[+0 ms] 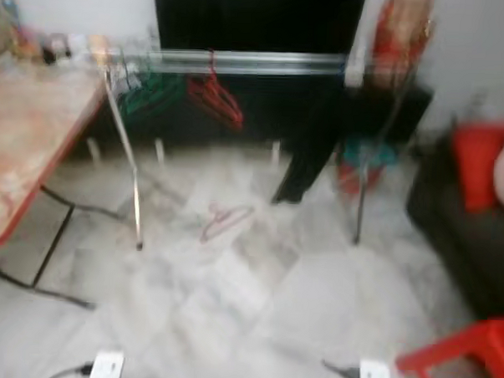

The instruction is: Hang hanger

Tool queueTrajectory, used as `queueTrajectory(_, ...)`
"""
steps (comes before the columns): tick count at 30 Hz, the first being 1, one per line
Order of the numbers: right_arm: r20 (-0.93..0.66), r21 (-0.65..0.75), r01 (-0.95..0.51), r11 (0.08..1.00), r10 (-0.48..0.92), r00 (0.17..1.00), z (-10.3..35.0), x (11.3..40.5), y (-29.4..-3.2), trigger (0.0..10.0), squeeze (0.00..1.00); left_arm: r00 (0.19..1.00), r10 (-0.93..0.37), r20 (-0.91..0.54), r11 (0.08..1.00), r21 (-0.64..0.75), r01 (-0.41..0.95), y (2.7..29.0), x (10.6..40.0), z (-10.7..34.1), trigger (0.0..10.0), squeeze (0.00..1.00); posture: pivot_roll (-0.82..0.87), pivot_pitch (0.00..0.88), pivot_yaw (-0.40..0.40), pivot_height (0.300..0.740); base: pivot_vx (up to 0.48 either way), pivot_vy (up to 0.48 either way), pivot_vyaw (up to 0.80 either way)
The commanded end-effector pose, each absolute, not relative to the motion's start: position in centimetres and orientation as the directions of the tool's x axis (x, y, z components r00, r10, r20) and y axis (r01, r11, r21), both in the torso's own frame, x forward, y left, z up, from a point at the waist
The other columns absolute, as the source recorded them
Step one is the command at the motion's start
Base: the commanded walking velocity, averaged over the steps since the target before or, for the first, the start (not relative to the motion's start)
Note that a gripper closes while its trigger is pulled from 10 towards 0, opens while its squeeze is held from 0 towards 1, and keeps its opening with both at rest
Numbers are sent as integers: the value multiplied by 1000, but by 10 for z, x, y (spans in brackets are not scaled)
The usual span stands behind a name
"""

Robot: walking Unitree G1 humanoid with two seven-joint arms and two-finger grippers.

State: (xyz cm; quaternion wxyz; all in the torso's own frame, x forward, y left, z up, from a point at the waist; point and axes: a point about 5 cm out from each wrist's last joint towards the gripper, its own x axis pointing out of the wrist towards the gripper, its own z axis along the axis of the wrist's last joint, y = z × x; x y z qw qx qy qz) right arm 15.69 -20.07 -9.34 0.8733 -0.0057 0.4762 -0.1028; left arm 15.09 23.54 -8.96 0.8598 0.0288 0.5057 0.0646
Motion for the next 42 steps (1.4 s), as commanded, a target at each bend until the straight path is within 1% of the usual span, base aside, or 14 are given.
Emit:
queueTrajectory(1,-824,-107,181,978,-189,534,-92,160,-202,10000,0,486,129,-864,992,112,-65,234,153,-89,10000,0,-118,0,-28,740,0,0,0)
queueTrajectory(17,-822,-103,179,978,-185,538,-92,159,-202,10000,0,472,132,-872,991,118,-60,234,151,-90,10000,0,-119,0,-25,740,0,0,0)
queueTrajectory(22,-828,-104,203,974,-198,525,-92,159,-202,10000,0,476,127,-870,992,116,-52,234,153,-89,10000,0,-121,0,-25,740,0,0,0)
queueTrajectory(25,-834,-105,179,978,-185,519,-93,159,-202,10000,0,479,125,-869,992,108,-63,233,153,-89,10000,0,-115,0,-30,740,0,0,-673)
queueTrajectory(34,-835,-108,177,978,-185,518,-92,160,-202,10000,0,484,117,-867,993,101,-60,232,154,-89,10000,0,-115,0,-30,740,0,0,-788)
queueTrajectory(42,-835,-107,174,979,-183,519,-92,161,-202,10000,0,473,124,-872,992,111,-55,233,154,-89,10000,0,-112,0,-30,740,0,0,-788)
